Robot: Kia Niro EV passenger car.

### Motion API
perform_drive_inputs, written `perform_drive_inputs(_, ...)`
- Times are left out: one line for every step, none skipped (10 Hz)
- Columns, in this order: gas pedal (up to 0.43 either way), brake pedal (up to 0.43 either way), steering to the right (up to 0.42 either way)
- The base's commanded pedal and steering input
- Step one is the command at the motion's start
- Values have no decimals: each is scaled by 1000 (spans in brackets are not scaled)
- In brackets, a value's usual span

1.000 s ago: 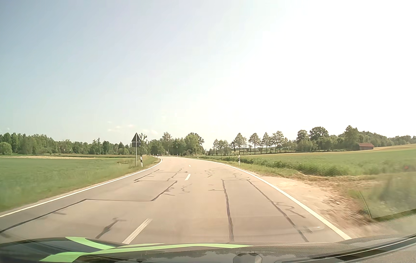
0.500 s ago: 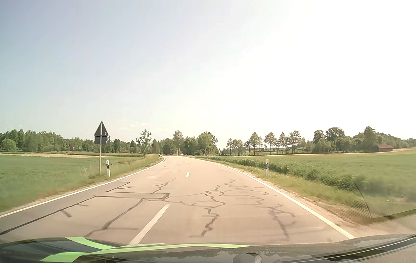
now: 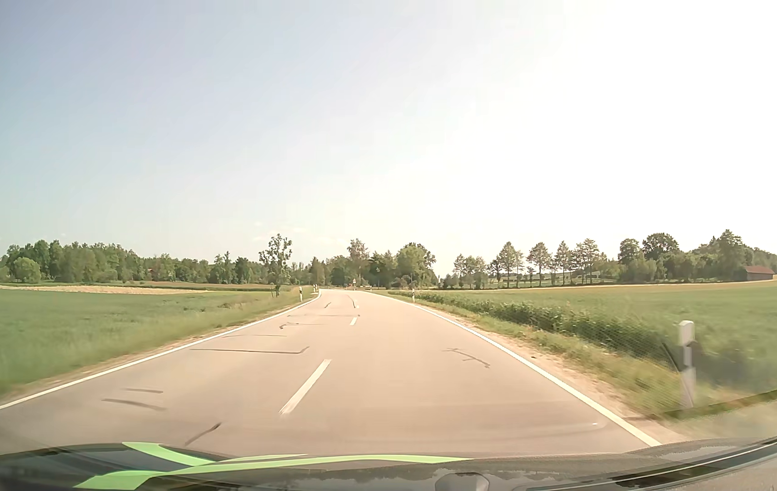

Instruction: Follow the waypoints while adhering to traffic rules and regulations

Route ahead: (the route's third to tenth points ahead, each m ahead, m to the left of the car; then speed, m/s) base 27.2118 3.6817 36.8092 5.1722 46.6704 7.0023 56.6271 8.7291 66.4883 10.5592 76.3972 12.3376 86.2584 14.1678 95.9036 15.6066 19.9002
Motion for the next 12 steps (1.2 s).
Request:
perform_drive_inputs(130, 0, -27)
perform_drive_inputs(130, 0, -27)
perform_drive_inputs(130, 0, -27)
perform_drive_inputs(130, 0, -26)
perform_drive_inputs(130, 0, -26)
perform_drive_inputs(130, 0, -26)
perform_drive_inputs(130, 0, -25)
perform_drive_inputs(130, 0, -22)
perform_drive_inputs(130, 0, -19)
perform_drive_inputs(138, 0, -17)
perform_drive_inputs(157, 0, -16)
perform_drive_inputs(177, 0, -15)
